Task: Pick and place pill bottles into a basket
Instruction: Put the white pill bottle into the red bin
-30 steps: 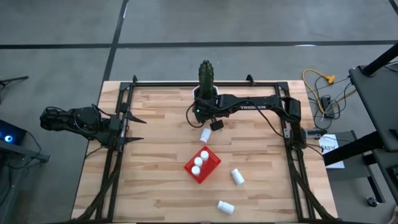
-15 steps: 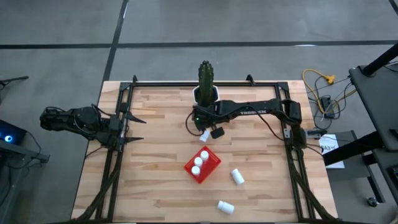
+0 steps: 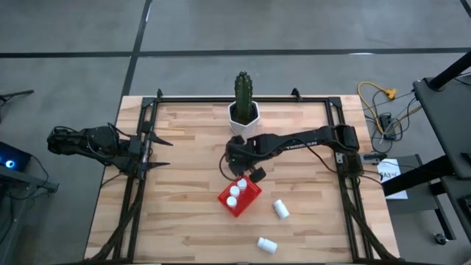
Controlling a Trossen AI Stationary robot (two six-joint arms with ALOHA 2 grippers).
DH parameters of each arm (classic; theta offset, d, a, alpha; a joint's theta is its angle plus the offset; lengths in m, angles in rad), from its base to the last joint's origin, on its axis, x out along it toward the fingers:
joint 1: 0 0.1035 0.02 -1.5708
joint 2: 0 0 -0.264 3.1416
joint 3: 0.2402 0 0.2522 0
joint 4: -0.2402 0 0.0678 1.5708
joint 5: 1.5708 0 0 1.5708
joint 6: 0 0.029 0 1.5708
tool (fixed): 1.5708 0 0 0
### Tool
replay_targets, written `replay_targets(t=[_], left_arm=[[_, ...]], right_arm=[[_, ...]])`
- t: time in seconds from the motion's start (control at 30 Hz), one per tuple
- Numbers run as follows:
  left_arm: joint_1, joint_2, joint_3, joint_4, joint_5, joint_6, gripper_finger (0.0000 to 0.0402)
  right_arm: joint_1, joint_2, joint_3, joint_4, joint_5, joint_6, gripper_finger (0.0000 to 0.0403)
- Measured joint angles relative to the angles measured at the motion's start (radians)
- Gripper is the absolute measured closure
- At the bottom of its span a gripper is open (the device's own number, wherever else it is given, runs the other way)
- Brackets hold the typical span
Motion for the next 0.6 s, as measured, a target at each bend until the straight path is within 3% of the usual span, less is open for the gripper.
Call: replay_targets(t=[0.23,0.6], left_arm=[[0.000,-0.002,0.000,-0.003,0.000,0.003,0.0124],[0.000,-0.005,0.000,-0.002,0.000,0.003,0.0124]], right_arm=[[0.020,0.000,0.000,0.001,0.000,-0.042,0.0348],[0.019,0.000,0.000,-0.006,0.050,-0.058,0.0192]])
